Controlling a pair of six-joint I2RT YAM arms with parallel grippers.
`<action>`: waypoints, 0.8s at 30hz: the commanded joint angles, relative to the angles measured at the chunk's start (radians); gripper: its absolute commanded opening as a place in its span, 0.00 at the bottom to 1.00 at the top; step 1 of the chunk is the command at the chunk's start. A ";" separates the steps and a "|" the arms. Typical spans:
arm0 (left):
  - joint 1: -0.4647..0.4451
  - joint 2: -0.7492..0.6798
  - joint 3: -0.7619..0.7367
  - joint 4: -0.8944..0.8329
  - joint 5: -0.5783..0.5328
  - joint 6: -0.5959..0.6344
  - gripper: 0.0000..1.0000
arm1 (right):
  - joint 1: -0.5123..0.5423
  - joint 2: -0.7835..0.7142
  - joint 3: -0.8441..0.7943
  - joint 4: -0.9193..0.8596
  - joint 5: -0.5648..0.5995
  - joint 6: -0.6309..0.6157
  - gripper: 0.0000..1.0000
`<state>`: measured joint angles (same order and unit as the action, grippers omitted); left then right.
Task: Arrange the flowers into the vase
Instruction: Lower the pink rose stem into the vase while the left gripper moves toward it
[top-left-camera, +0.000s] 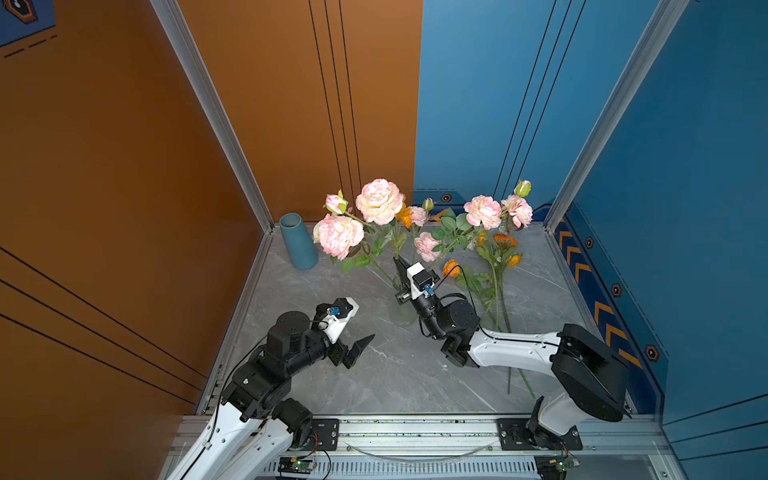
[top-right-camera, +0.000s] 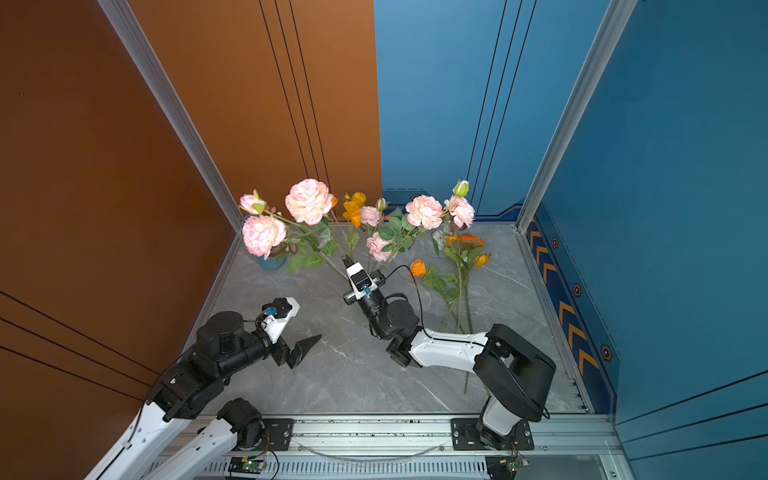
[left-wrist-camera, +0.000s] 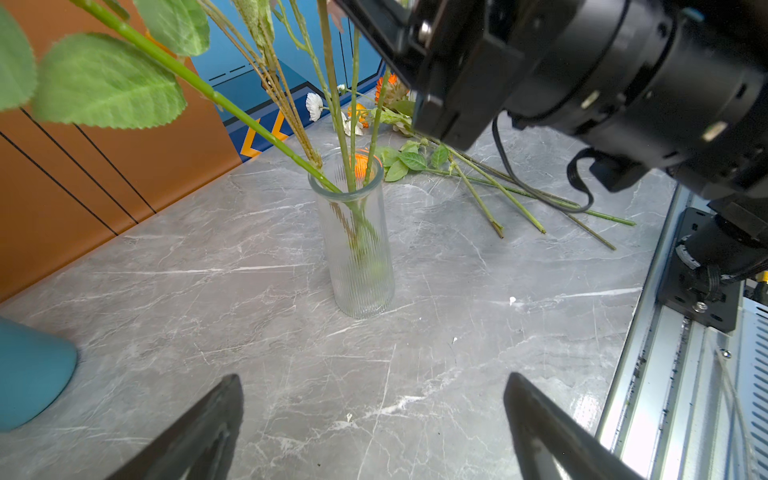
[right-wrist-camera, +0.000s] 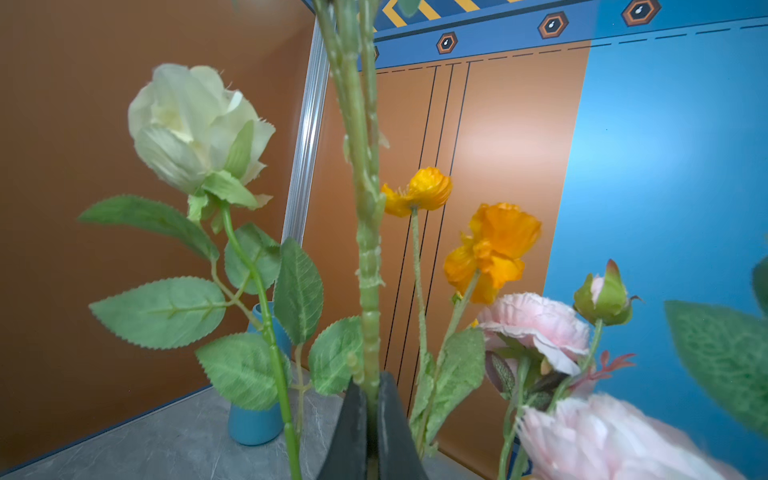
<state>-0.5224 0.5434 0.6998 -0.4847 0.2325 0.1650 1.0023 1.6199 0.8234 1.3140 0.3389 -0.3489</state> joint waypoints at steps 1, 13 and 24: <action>0.013 0.006 -0.017 0.018 0.043 -0.012 0.98 | 0.019 0.004 -0.019 0.103 0.085 -0.017 0.00; 0.020 0.012 -0.015 0.021 0.051 -0.015 0.98 | 0.040 -0.020 -0.105 0.103 0.205 -0.015 0.29; 0.025 0.063 0.009 0.105 0.015 -0.095 0.98 | 0.101 -0.167 -0.092 -0.256 0.289 0.045 0.84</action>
<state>-0.5030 0.5945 0.6998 -0.4458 0.2623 0.1284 1.0863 1.5364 0.7269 1.2213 0.5709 -0.3550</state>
